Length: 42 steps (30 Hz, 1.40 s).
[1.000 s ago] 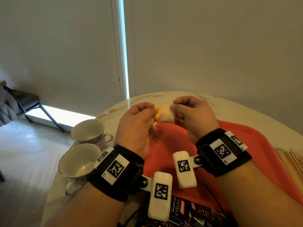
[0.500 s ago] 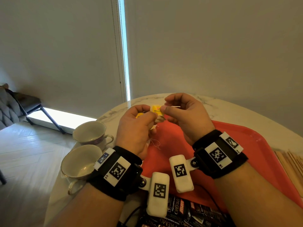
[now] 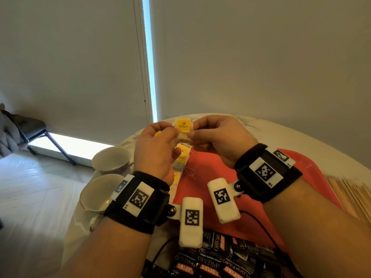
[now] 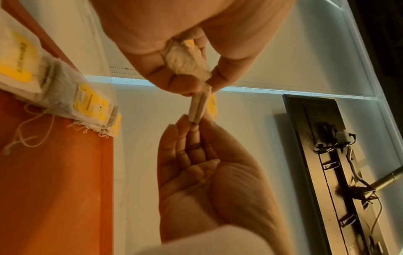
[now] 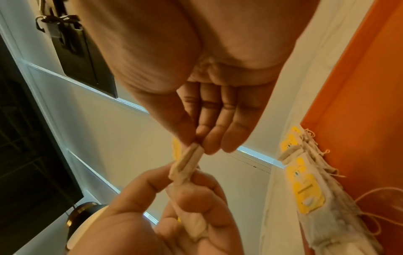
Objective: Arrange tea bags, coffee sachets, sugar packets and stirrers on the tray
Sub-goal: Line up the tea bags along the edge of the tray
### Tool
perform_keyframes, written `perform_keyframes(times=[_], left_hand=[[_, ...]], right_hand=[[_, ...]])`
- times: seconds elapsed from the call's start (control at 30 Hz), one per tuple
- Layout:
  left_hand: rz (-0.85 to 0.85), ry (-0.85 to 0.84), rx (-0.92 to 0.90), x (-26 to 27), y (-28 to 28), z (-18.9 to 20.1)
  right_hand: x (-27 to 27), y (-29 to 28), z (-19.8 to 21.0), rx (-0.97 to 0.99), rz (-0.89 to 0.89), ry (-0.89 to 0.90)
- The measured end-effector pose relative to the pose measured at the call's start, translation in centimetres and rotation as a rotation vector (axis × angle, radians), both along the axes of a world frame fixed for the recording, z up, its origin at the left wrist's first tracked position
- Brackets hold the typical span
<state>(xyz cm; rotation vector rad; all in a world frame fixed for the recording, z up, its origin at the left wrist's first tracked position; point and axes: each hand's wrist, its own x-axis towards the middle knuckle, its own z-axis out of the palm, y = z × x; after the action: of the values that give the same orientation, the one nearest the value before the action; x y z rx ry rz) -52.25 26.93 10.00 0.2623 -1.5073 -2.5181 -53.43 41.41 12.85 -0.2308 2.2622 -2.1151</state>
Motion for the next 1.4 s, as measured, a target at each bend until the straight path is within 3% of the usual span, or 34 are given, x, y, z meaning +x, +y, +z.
perform_keyframes(times=[0.2, 0.4, 0.57, 0.87, 1.13, 1.27, 1.4], left_hand=[[0.139, 0.039, 0.192, 0.1, -0.5, 0.7], [0.153, 0.035, 0.279, 0.3, -0.6, 0.8], [0.153, 0.035, 0.285, 0.0, -0.5, 0.4], [0.131, 0.052, 0.273, -0.5, -0.4, -0.3], [-0.048, 0.007, 0.452, -0.8, -0.4, -0.7], [-0.154, -0.039, 0.512, -0.6, -0.1, -1.0], [-0.236, -0.063, 0.502, -0.4, 0.2, -1.0]], right_hand=[[0.1, 0.1, -2.2, -0.03, -0.14, -0.242], [0.5, -1.1, -5.3, 0.041, -0.101, -0.453], [0.0, -2.0, -6.0, 0.028, -0.055, -0.494], [-0.1, -2.5, -6.3, 0.092, -0.016, -0.443], [0.0, -1.9, -6.1, -0.005, -0.09, -0.404], [-0.2, 0.0, -4.9, 0.043, -0.191, -0.131], [0.0, 1.0, -4.0, 0.129, -0.127, 0.118]])
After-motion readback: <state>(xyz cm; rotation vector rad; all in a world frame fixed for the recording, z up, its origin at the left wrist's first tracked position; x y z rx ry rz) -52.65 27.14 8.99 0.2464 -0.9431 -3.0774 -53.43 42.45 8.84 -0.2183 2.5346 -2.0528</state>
